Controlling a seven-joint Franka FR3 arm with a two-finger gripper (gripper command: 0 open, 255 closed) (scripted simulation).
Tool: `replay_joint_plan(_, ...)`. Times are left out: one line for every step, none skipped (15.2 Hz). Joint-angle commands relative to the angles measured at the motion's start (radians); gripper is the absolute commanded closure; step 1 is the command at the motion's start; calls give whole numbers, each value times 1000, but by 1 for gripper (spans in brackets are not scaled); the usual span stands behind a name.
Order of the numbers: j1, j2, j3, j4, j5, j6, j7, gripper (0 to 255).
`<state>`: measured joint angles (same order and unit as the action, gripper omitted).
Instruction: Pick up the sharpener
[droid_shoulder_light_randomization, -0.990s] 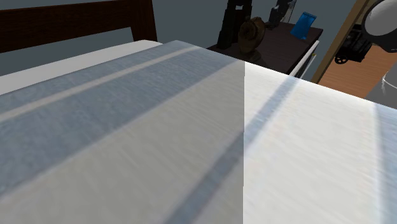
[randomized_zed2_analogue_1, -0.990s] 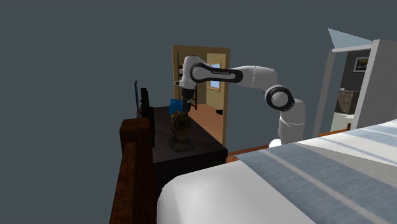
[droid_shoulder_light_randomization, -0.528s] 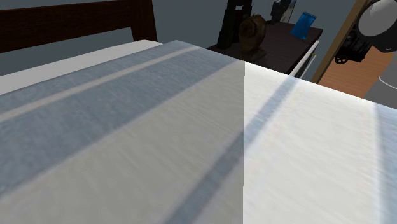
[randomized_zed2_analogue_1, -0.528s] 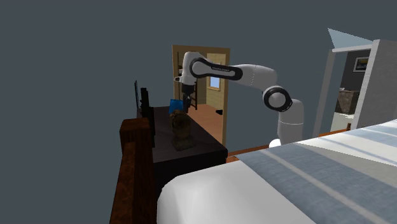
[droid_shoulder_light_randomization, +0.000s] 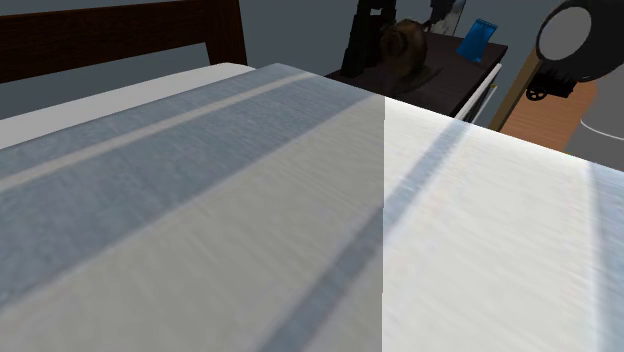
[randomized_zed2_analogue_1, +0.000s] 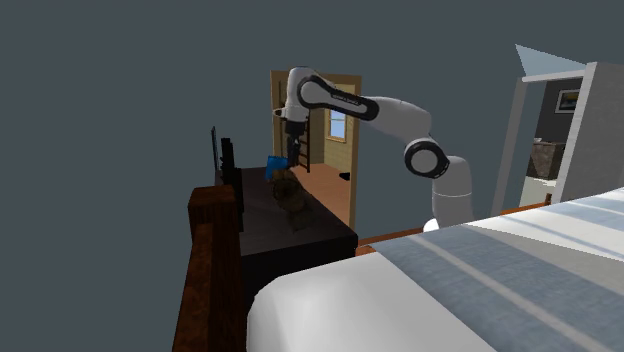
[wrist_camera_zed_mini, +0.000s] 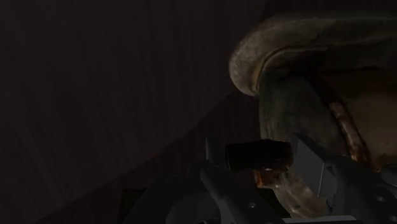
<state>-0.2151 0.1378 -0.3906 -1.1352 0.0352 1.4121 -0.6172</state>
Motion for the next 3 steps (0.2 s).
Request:
replay_joint_plan(-11,30,-4,74,15,-43,-7,255)
replay_joint_plan(-12,33,-4,80,16,-47,-8,255)
replay_joint_plan(-12,33,-4,79,16,-47,-8,255)
